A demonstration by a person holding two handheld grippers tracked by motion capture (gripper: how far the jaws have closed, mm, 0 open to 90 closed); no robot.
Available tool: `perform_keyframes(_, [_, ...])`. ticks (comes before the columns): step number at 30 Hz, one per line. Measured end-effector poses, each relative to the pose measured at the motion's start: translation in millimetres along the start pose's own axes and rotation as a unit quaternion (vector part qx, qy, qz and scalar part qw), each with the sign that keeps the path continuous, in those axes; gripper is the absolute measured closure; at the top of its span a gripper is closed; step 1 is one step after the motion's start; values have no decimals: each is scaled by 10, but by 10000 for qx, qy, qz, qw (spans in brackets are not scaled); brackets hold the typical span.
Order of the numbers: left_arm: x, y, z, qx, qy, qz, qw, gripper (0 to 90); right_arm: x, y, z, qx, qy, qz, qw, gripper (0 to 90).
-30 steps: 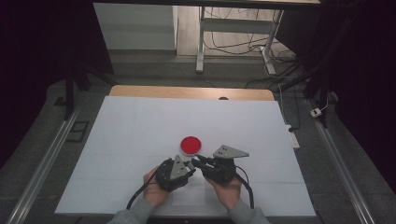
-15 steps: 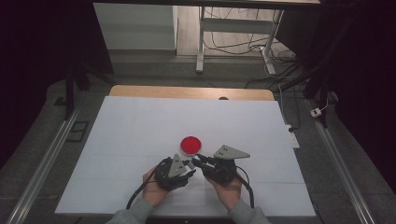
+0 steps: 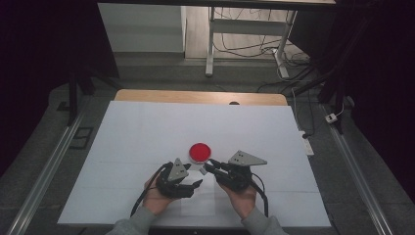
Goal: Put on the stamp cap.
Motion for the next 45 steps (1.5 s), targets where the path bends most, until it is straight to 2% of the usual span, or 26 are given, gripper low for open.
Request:
perform_keyframes(7, [122, 56, 33, 127, 72, 173, 9997, 300, 38, -45, -18, 30, -42, 19, 10000, 757])
perform_keyframes(14, [290, 149, 113, 189, 101, 182, 9996, 301, 73, -87, -33, 50, -76, 65, 9999, 757])
perform_keyframes(30, [667, 361, 426, 442, 118, -133, 9989, 301, 105, -136, -41, 190, -80, 156, 9997, 757])
perform_keyframes(40, [826, 451, 628, 681, 156, -285, 9971, 301, 121, -161, -48, 224, -86, 187, 9995, 757])
perform_keyframes(45, [867, 487, 670, 761, 146, -350, 9964, 301, 126, -173, -55, 262, -84, 186, 9994, 757])
Point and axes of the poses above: each handheld gripper's, and its own axes: x roughly backward along the jaws, z roughly out of its underside, y roughly to its left, the point moved 5 cm from there along -x, roughly forward along the jaws, and after that the axes turned 2 degrees about -z, right-handed, at the moved point
